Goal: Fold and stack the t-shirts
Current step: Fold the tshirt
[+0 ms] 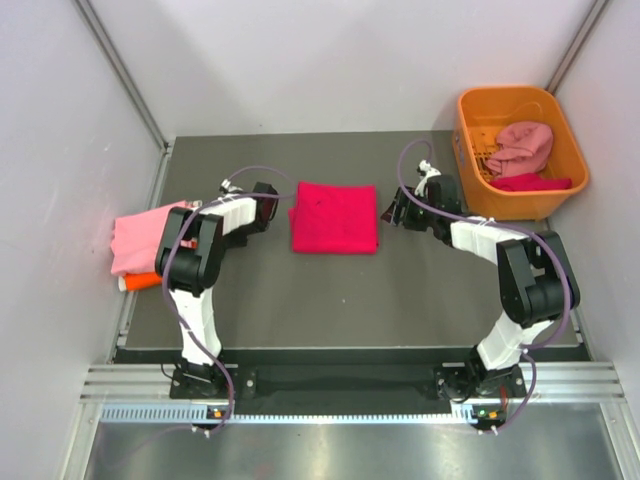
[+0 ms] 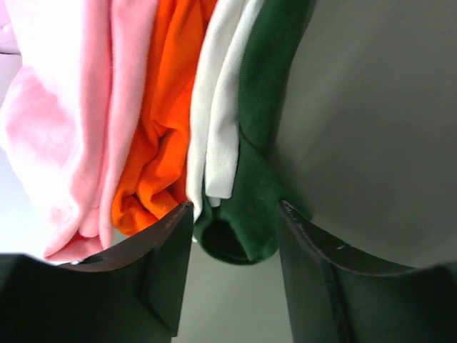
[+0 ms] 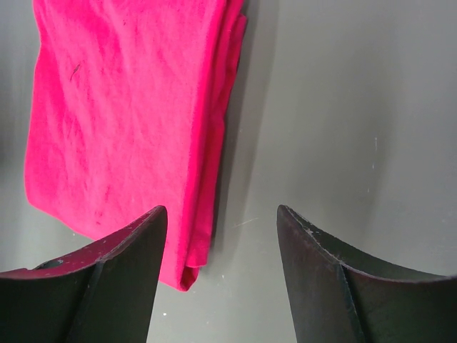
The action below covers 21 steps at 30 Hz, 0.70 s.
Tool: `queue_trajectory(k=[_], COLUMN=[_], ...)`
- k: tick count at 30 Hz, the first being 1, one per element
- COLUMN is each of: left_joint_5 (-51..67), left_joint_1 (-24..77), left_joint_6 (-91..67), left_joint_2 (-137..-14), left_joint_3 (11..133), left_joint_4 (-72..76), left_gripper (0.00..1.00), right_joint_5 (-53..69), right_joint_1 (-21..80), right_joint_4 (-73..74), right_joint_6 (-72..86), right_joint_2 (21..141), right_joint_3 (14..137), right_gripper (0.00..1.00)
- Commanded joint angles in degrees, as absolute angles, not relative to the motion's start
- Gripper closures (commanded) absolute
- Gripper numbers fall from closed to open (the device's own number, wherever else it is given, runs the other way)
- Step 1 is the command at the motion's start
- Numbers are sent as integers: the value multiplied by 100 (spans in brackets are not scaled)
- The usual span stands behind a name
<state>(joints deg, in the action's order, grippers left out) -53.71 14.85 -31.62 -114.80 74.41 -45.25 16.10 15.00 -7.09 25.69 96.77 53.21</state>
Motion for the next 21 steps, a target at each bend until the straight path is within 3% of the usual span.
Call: queue_trajectory(k=[1,14,17,18,21], left_joint_5=[-5757,-5344,-5063,-4993,-4729], left_joint_1=[1424,923,782,765,817], left_joint_6=[-3261,-3270,-3182,-3164,-3112], left_joint_2=[-11671,-11883,-11813,-11769,-11646], left_joint_3=[7655,7577,7462,7436,7340], left_joint_4=[-4614,-4360,-4175,-4131,-3947], left_gripper=[46,58,77,100,100], right_joint_5=[1547,1608,1617,1617,1591], right_joint_1=[1565,1564,1564,1564,1564], right_joint_4=[-967,-940,-932,-923,-826], right_joint_6=[2540,2540,2557,2540,2549], right_joint_2=[9492,9510,9545,9562,9563], right_joint_3=[5335,5335,5352,5361,5414], right_gripper=[37,37,37,37,37])
